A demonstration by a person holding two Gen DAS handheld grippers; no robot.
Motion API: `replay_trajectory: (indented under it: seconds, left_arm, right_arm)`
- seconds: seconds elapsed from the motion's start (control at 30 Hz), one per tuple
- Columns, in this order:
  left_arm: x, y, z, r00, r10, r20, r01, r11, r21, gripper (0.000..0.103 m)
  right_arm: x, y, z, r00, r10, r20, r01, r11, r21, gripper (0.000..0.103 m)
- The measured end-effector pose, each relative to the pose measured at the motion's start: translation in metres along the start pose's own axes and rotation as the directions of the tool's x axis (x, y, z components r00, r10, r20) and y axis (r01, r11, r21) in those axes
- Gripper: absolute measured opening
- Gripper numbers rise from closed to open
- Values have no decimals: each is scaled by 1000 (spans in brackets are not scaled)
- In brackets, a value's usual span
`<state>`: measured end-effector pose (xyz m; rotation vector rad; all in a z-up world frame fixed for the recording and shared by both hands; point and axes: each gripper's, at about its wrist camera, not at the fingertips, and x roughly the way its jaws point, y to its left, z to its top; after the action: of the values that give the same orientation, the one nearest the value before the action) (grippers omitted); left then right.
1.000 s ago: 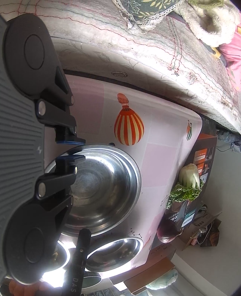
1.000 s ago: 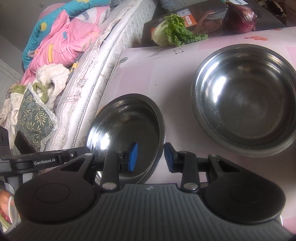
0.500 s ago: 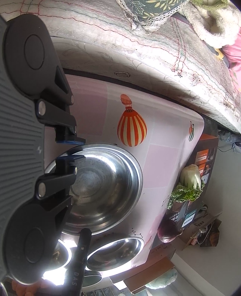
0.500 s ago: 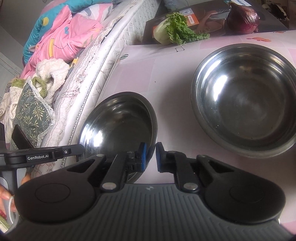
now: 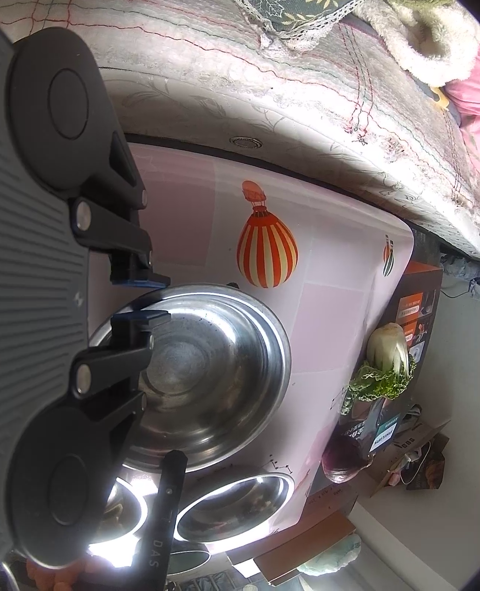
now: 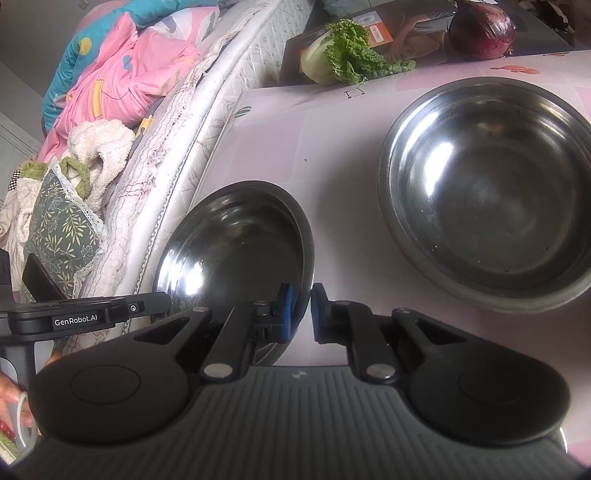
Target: Organize plates and bowls
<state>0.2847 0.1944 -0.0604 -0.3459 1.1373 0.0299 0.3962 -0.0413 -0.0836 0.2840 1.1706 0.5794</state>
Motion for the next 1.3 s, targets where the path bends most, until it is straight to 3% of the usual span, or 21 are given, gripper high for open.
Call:
replay_trajectory:
  seconds: [1.3]
  left_arm:
    - [4, 2, 2, 1000, -2, 6, 2, 1000, -28, 13]
  right_arm:
    - [6, 4, 0, 1000, 13, -7, -13, 1000, 20, 10]
